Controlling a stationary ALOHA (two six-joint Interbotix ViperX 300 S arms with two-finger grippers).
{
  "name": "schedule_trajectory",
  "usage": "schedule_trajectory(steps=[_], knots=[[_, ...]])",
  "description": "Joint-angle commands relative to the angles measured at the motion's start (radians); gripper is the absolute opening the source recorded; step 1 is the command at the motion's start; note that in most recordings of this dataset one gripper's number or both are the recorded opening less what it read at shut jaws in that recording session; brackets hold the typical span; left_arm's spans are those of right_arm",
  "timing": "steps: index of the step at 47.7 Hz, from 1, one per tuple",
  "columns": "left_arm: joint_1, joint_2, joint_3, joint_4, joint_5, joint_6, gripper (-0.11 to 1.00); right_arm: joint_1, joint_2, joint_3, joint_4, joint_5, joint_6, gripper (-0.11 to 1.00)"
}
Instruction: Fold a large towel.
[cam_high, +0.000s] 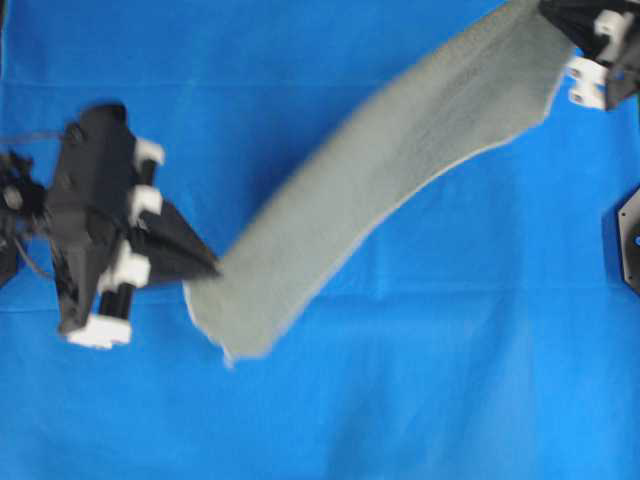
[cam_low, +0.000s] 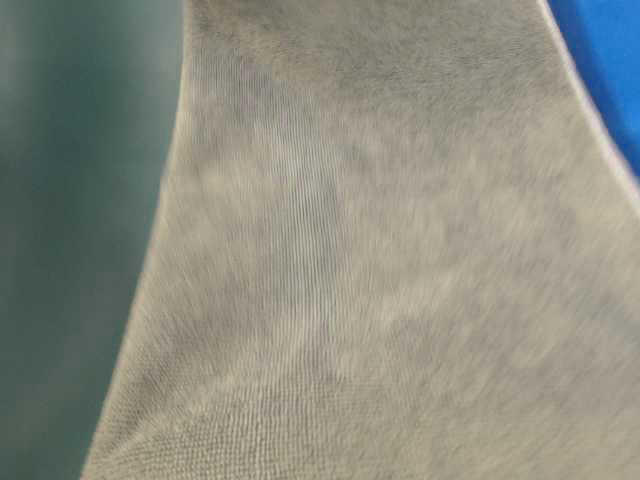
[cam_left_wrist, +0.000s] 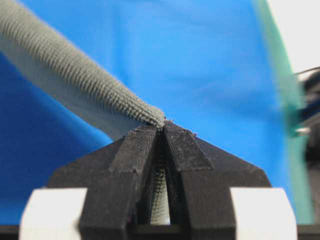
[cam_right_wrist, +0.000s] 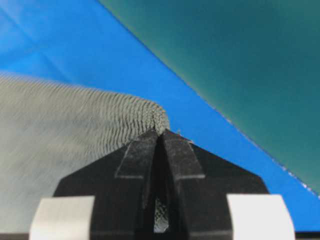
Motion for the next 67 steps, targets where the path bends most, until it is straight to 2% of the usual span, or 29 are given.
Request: schedule_trajectory(steps=[1,8,16,28,37,49,55,61,63,67], knots=[[-0.049,0.060,-0.075,-0.002,-0.044,-0.051,0.02,-0.032,0.060,-0.055,-0.012,-0.043,-0.003,0.02],[-0.117,0.167,-0.179,-0.002,-0.078,-0.098,0.02,-0.063,0.164,-0.123,-0.029,-0.092,-0.006,0.02],[-0.193,0.304,-0.341,-0.002,-0.080,-0.115,0.02,-0.064,0.275,-0.216,-0.046,-0.132,-0.008,0.02],[-0.229,0.448,-0.511,-0.002,-0.074,-0.115,0.02,-0.064,0.354,-0.284,-0.060,-0.175,-0.011,0.02],[-0.229,0.555,-0.632,-0.002,-0.077,-0.115,0.02,-0.064,0.302,-0.253,-0.078,-0.109,-0.009,0.02],[-0.230,0.704,-0.811,0.000,-0.075,-0.104,0.02,-0.055,0.115,-0.166,-0.072,0.048,-0.008,0.02],[-0.232,0.732,-0.839,0.000,-0.075,-0.106,0.02,-0.034,0.075,-0.153,-0.069,0.110,-0.009,0.02],[-0.249,0.718,-0.798,-0.003,-0.078,-0.124,0.02,-0.023,0.121,-0.153,-0.069,0.121,-0.009,0.02],[-0.256,0.710,-0.772,-0.008,-0.086,-0.143,0.02,-0.023,0.163,-0.161,-0.072,0.120,-0.009,0.02],[-0.276,0.686,-0.689,-0.011,-0.123,-0.229,0.02,-0.023,0.252,-0.183,-0.077,0.106,-0.012,0.02]])
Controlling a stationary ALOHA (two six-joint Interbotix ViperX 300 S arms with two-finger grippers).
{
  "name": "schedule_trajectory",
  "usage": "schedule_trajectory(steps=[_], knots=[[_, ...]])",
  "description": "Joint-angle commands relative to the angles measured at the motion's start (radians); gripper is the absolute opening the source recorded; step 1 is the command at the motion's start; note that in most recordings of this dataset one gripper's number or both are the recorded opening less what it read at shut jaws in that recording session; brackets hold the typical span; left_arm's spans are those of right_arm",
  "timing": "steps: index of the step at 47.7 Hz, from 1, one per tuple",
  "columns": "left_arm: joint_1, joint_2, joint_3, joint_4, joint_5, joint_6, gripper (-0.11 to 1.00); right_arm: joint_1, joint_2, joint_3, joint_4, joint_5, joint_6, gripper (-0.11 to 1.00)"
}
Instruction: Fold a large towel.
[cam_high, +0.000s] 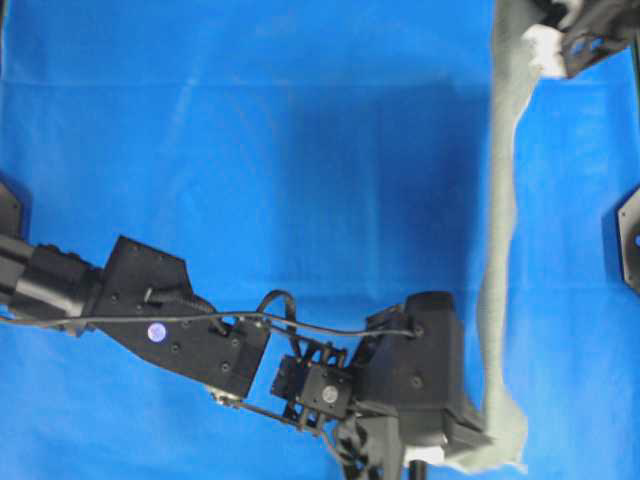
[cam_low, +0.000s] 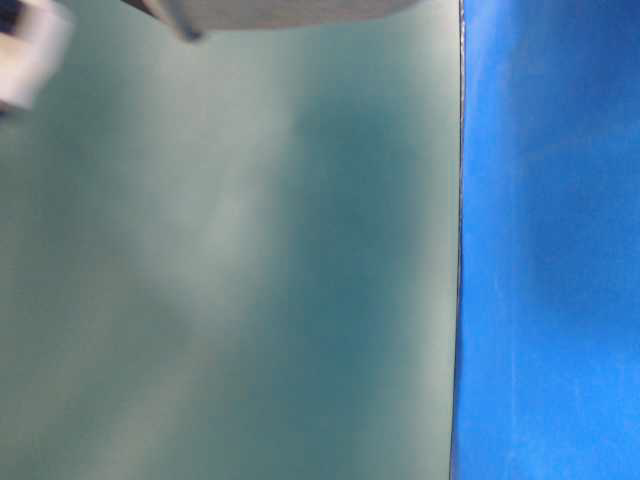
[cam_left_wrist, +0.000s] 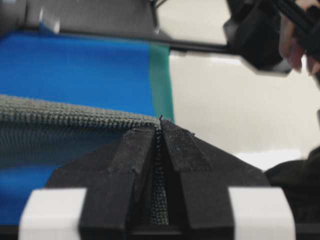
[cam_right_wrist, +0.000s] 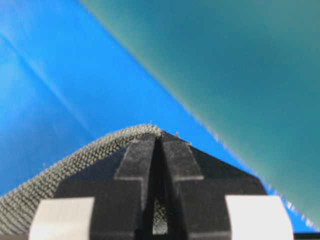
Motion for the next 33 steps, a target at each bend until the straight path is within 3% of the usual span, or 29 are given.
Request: schedule_trajectory(steps=[1,12,19,24,33], knots=[[-0.117,-0.063,0.066,-0.014,-0.051,-0.077,0.02,-0.023,0.091,-0.051,-0.014,-0.009,-0.005,0.02],[-0.170,-0.149,0.387,-0.011,-0.186,-0.350,0.02,-0.023,0.399,-0.196,-0.015,-0.124,-0.071,0.02],[-0.189,-0.183,0.548,-0.012,-0.209,-0.466,0.02,-0.023,0.565,-0.311,-0.015,-0.189,-0.106,0.02],[-0.189,-0.187,0.600,-0.009,-0.209,-0.503,0.02,-0.023,0.635,-0.365,-0.015,-0.219,-0.115,0.02],[-0.161,-0.195,0.618,-0.003,-0.193,-0.502,0.02,-0.023,0.689,-0.403,-0.017,-0.250,-0.121,0.02]])
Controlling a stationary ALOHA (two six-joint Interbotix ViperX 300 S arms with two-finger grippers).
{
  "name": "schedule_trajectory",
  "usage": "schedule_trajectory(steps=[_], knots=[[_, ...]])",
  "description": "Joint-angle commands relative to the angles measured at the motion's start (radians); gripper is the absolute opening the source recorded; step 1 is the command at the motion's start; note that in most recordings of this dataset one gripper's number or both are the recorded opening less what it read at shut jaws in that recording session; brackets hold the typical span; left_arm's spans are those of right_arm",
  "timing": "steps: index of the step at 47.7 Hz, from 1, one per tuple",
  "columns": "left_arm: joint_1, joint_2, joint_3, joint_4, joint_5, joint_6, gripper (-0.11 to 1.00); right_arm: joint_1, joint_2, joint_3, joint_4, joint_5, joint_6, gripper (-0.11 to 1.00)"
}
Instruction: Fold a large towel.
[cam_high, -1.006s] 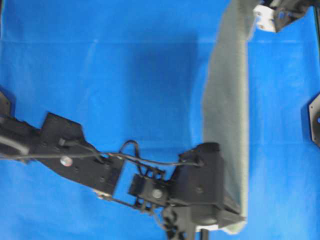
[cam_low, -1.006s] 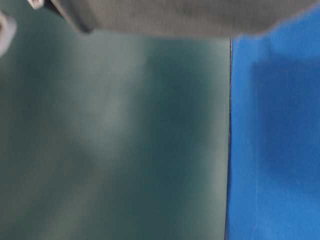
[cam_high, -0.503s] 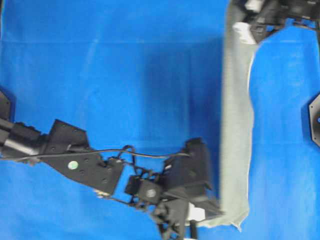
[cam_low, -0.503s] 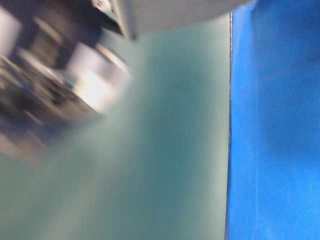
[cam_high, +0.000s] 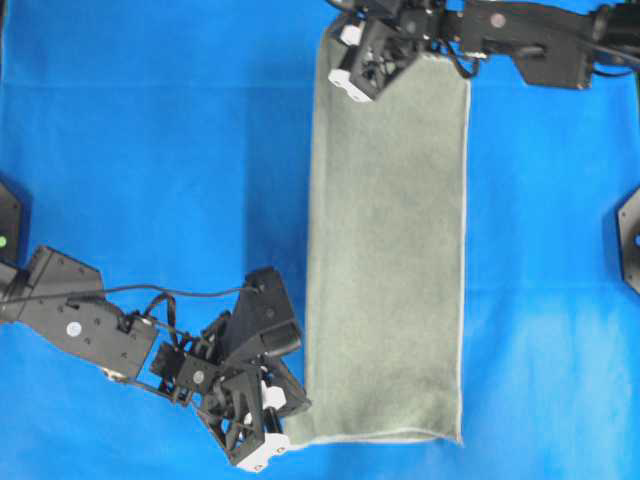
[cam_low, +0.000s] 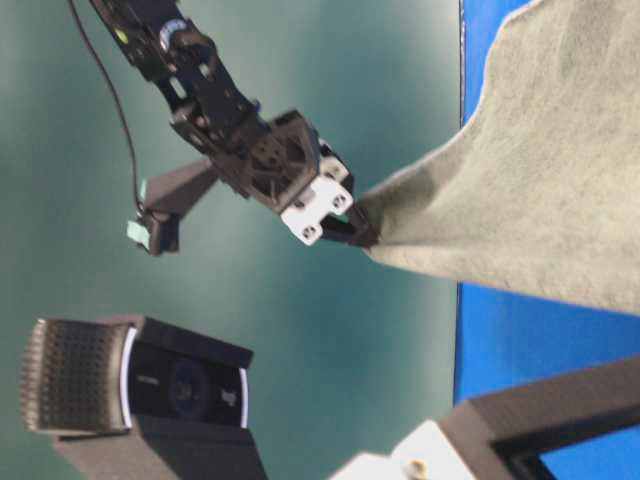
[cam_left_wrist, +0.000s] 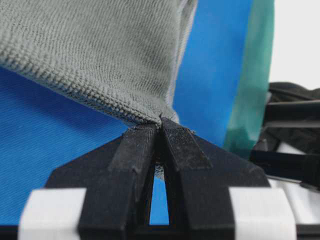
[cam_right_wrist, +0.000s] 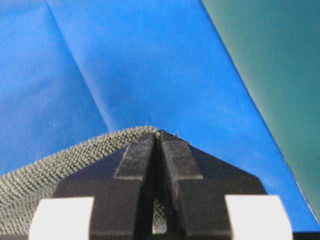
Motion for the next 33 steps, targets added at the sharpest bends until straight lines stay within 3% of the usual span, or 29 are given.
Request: schedule_trajectory(steps=[1,12,18,27,29,33], knots=[[-0.084,-0.038,-0.014,0.000,0.002,0.002,0.02,-0.038,-0.012,-0.046,-0.015,-0.005,-0.005,0.02],[-0.044,-0.038,-0.018,0.006,0.051,0.040,0.03,-0.034,-0.012,-0.044,-0.006,-0.006,-0.087,0.03],[-0.034,-0.038,-0.020,0.006,0.054,0.074,0.19,-0.032,-0.012,-0.043,-0.009,-0.011,-0.097,0.05],[-0.015,-0.044,-0.015,0.006,0.067,0.092,0.49,-0.025,-0.012,-0.040,-0.014,-0.011,-0.126,0.59],[-0.012,-0.049,-0.017,0.006,0.075,0.095,0.52,-0.021,-0.014,-0.038,-0.014,-0.008,-0.140,0.64],[-0.006,-0.064,-0.021,0.006,0.098,0.110,0.56,-0.015,-0.018,-0.035,-0.014,0.003,-0.160,0.59]])
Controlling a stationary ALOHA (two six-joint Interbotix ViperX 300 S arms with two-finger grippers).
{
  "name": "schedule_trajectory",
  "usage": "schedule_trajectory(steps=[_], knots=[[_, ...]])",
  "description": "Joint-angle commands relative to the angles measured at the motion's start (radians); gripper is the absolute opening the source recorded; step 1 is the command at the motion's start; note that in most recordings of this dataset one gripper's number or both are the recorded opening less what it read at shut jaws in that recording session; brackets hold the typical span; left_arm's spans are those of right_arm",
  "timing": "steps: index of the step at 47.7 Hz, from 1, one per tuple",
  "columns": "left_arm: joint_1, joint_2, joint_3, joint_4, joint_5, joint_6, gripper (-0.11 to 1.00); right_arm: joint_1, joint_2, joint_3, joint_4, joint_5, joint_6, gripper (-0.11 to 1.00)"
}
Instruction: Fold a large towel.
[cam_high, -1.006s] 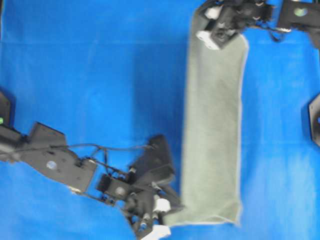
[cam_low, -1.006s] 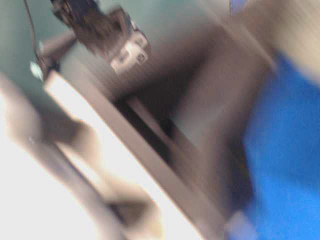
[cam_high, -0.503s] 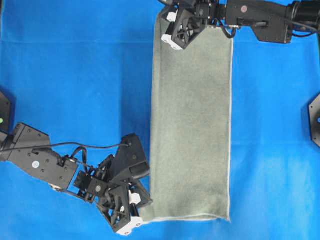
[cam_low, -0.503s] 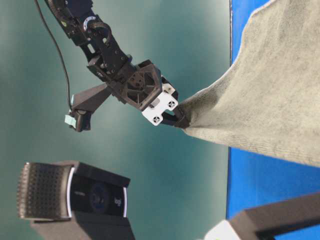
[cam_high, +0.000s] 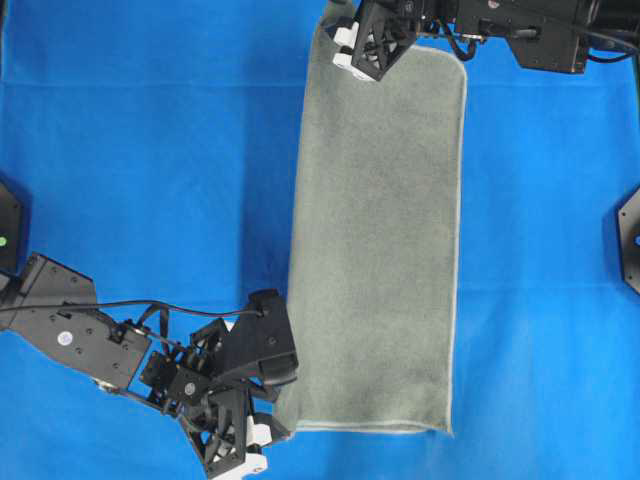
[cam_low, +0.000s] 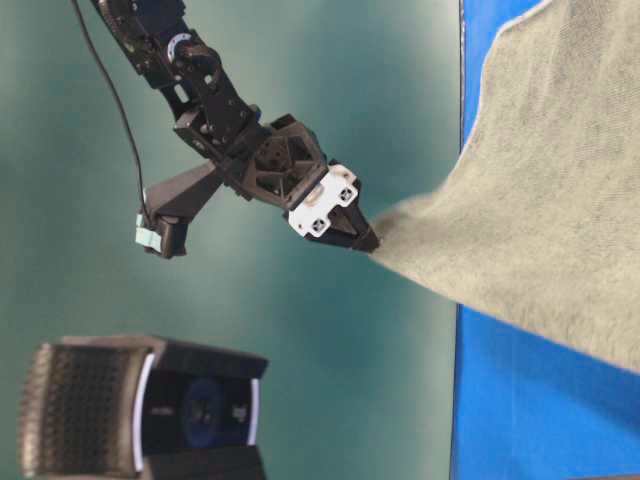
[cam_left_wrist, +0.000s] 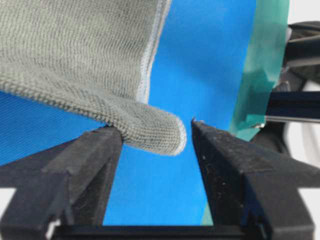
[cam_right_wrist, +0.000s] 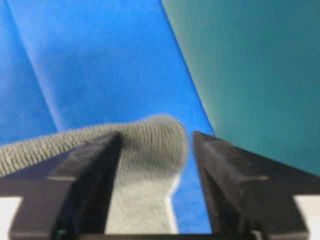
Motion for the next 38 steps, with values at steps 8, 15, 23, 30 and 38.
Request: schedule_trajectory(steps=[8,15,23,30,38], knots=[[0.014,-0.140,-0.020,-0.002,0.107,0.020,0.55,0.038,-0.115,0.023,-0.003,0.063,-0.021,0.57],[0.031,-0.270,-0.009,0.005,0.184,0.041,0.56,0.081,-0.252,0.107,0.000,0.072,-0.020,0.57],[0.078,-0.397,0.041,0.011,0.186,0.146,0.55,0.133,-0.472,0.273,0.008,0.057,-0.002,0.57],[0.193,-0.454,0.092,0.011,0.129,0.301,0.55,0.140,-0.638,0.402,0.041,0.023,0.029,0.57],[0.357,-0.469,0.140,0.008,0.023,0.486,0.55,0.137,-0.755,0.505,0.051,0.026,0.078,0.56]])
